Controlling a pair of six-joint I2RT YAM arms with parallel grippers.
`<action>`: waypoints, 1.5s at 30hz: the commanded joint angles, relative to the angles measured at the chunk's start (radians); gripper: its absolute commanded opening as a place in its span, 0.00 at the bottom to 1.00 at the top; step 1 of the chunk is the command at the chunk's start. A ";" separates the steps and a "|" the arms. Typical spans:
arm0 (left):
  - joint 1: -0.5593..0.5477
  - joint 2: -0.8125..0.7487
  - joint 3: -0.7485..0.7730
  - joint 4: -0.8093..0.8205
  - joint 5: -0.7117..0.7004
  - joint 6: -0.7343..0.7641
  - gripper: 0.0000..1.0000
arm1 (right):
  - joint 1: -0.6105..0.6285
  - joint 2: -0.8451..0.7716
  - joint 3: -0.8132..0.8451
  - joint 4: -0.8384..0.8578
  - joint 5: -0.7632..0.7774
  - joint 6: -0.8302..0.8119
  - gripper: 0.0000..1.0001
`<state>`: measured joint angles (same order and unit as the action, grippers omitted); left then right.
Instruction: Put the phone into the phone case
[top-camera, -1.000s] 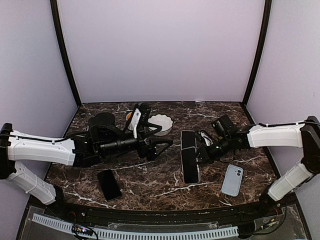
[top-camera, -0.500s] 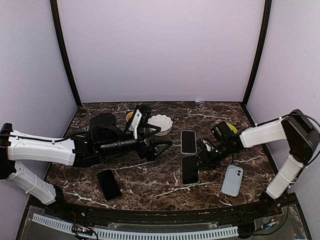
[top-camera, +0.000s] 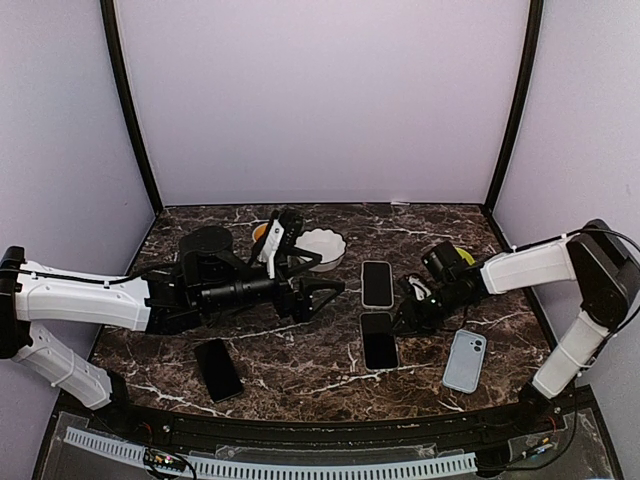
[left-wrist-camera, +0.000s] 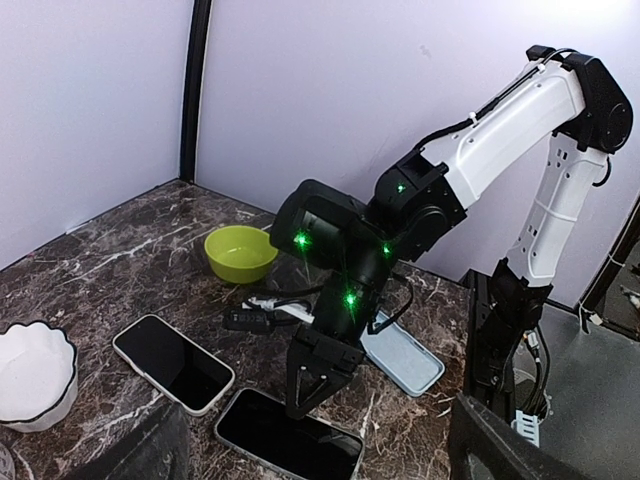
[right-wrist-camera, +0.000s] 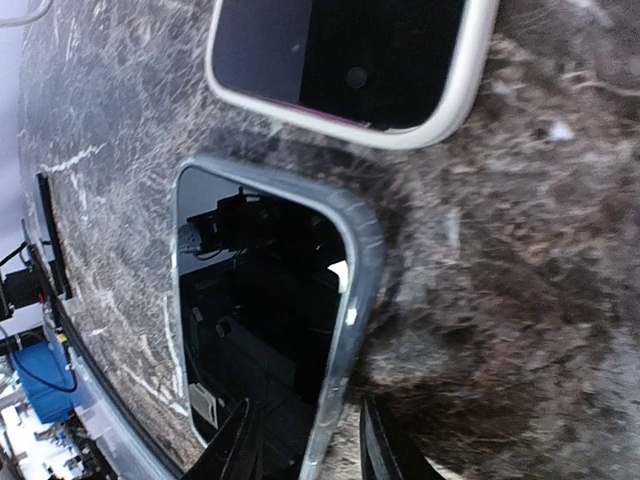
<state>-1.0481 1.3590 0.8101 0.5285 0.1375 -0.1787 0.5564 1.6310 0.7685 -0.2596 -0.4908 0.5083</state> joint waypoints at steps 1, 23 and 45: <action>0.003 -0.017 -0.010 0.007 -0.009 0.015 0.92 | 0.014 -0.046 0.007 -0.112 0.220 0.015 0.38; 0.031 -0.048 -0.030 -0.026 -0.104 -0.002 0.92 | 0.445 0.182 0.408 -0.281 0.944 0.146 0.99; 0.036 -0.047 -0.031 -0.040 -0.106 -0.018 0.92 | 0.451 0.279 0.437 -0.350 1.071 0.148 0.99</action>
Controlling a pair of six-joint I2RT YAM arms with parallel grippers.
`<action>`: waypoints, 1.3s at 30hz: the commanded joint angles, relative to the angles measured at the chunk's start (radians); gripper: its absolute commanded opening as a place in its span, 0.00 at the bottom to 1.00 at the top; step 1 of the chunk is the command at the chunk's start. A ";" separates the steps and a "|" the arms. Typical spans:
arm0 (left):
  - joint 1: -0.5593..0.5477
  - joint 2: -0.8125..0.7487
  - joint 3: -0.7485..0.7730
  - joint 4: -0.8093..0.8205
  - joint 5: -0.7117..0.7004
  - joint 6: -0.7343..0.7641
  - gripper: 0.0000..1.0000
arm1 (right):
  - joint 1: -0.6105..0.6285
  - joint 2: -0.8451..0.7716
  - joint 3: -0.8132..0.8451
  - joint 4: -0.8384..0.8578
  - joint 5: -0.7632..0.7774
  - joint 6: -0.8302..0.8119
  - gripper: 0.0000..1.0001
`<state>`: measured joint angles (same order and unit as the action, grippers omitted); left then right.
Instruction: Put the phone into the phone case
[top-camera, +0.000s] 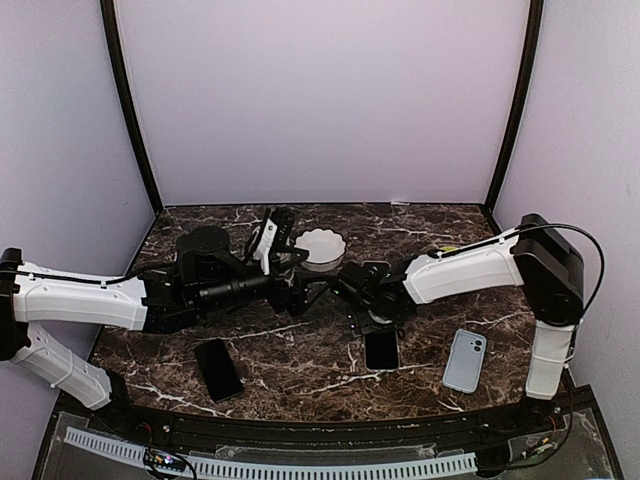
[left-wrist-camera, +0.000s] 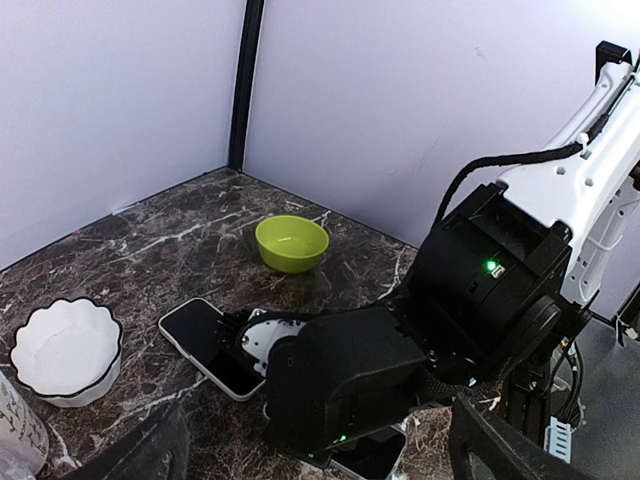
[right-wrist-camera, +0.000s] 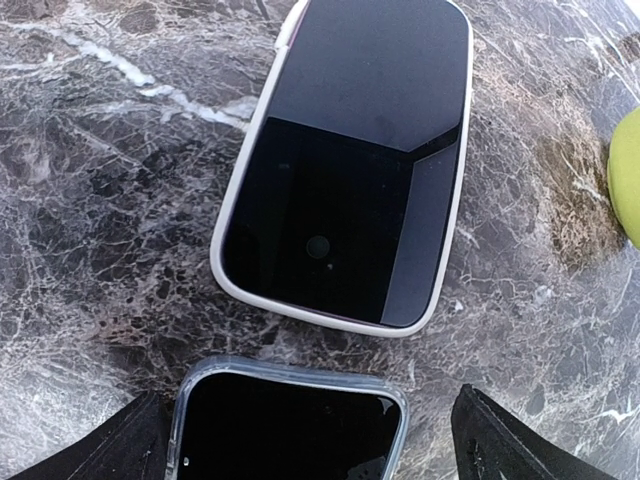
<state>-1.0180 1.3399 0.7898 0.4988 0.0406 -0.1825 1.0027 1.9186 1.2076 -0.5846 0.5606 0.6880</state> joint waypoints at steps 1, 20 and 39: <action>0.005 -0.029 -0.010 -0.026 -0.016 -0.020 0.92 | 0.007 -0.016 0.003 -0.018 0.018 -0.049 0.99; 0.165 -0.160 -0.073 -0.760 -0.311 -0.550 0.95 | -0.174 -0.513 -0.351 -0.157 -0.087 0.117 0.94; 0.166 -0.163 -0.070 -0.763 -0.338 -0.486 0.95 | -0.283 -0.603 -0.647 0.011 -0.336 0.197 0.11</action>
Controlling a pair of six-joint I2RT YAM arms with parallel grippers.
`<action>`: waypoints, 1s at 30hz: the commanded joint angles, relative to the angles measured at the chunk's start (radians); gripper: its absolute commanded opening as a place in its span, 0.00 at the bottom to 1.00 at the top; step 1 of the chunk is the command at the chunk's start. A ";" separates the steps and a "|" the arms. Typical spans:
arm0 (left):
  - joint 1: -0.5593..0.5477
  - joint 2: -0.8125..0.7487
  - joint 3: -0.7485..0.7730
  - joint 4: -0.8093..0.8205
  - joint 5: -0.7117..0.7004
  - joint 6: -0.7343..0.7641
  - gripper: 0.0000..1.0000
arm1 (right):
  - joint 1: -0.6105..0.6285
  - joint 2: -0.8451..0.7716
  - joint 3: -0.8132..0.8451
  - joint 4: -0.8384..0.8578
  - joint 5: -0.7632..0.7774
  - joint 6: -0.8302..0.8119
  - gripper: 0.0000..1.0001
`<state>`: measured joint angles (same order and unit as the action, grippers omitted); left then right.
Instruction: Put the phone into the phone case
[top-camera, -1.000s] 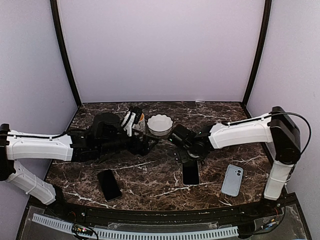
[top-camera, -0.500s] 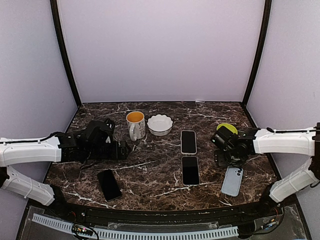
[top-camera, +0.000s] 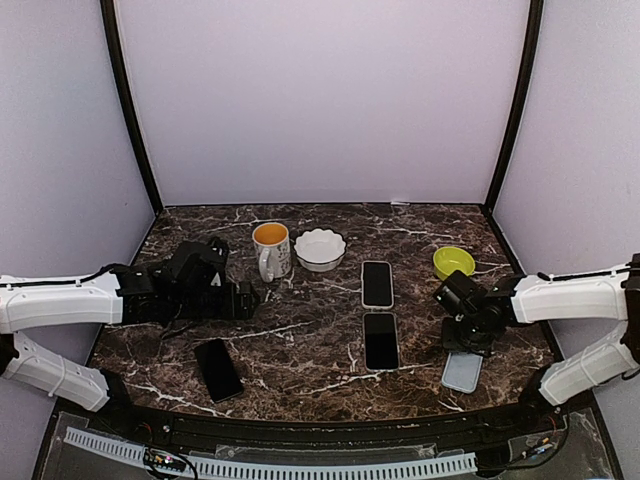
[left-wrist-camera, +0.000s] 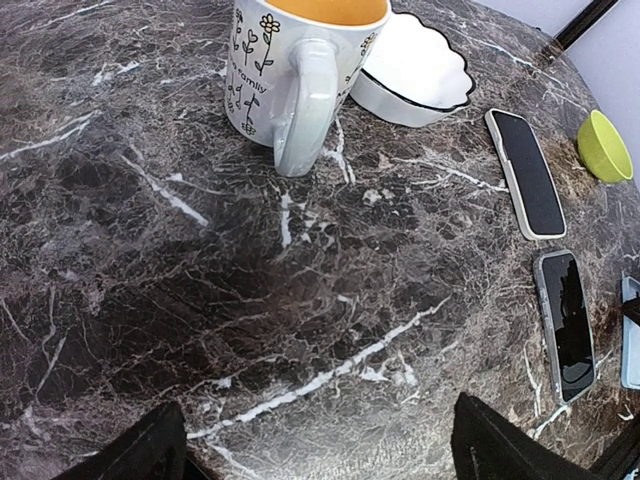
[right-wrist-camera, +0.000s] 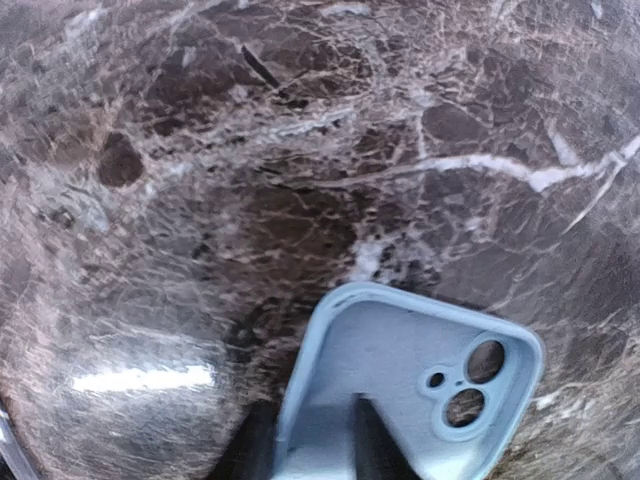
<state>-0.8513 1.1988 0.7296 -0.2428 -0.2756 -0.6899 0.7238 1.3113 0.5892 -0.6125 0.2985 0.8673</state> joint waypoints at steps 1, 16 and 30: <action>-0.001 -0.024 -0.010 -0.020 -0.025 0.031 0.95 | -0.004 -0.001 -0.026 0.031 -0.071 0.017 0.02; 0.008 -0.061 0.137 -0.090 -0.018 0.351 0.98 | 0.138 0.037 0.385 -0.244 0.091 0.057 0.00; 0.196 -0.209 0.069 -0.204 -0.009 0.422 0.99 | 0.545 0.652 1.019 -0.216 0.071 0.204 0.00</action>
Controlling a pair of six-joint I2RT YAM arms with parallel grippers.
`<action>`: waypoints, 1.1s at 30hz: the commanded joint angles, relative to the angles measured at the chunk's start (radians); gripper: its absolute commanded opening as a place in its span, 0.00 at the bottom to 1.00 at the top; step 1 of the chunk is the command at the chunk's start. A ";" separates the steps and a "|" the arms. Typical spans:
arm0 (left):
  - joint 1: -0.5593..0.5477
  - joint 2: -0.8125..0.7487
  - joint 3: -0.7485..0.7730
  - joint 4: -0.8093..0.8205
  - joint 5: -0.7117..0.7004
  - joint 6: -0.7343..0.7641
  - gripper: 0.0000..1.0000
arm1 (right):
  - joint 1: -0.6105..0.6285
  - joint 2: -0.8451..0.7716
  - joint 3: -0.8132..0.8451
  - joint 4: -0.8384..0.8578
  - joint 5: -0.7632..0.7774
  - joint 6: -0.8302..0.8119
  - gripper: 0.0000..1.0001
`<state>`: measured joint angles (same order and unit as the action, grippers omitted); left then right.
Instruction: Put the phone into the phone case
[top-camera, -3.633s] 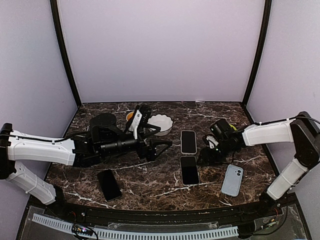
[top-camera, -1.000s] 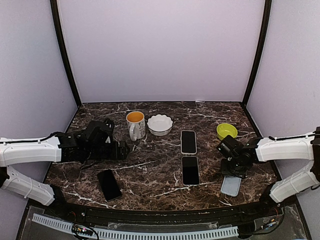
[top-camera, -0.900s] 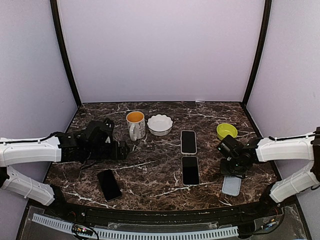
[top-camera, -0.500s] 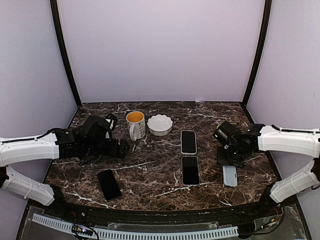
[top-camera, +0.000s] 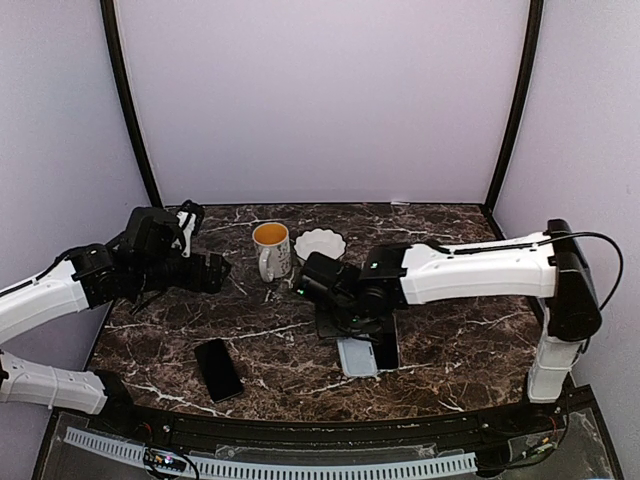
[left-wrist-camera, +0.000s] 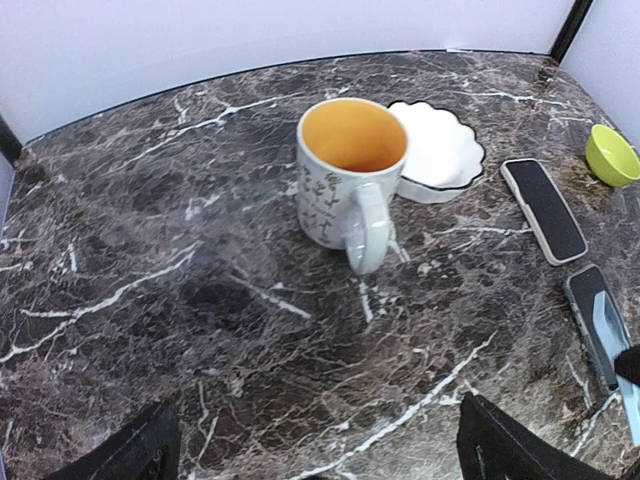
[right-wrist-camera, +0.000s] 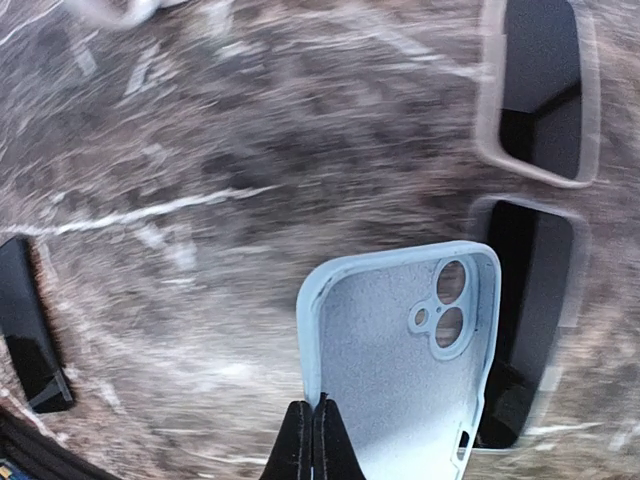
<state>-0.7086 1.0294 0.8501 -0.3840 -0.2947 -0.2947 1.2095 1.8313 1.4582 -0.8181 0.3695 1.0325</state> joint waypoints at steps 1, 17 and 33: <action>0.064 -0.040 -0.055 -0.070 0.011 0.023 0.99 | 0.072 0.175 0.182 -0.012 0.003 0.040 0.00; 0.144 -0.036 -0.150 -0.226 0.214 -0.258 0.99 | 0.096 0.370 0.267 0.102 -0.071 0.049 0.37; 0.152 -0.047 -0.421 -0.086 0.394 -0.592 0.89 | 0.143 0.420 0.393 0.311 -0.091 -0.098 0.72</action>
<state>-0.5629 0.9699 0.4656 -0.5301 0.0360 -0.8082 1.3434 2.2177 1.8385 -0.5453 0.2802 0.9508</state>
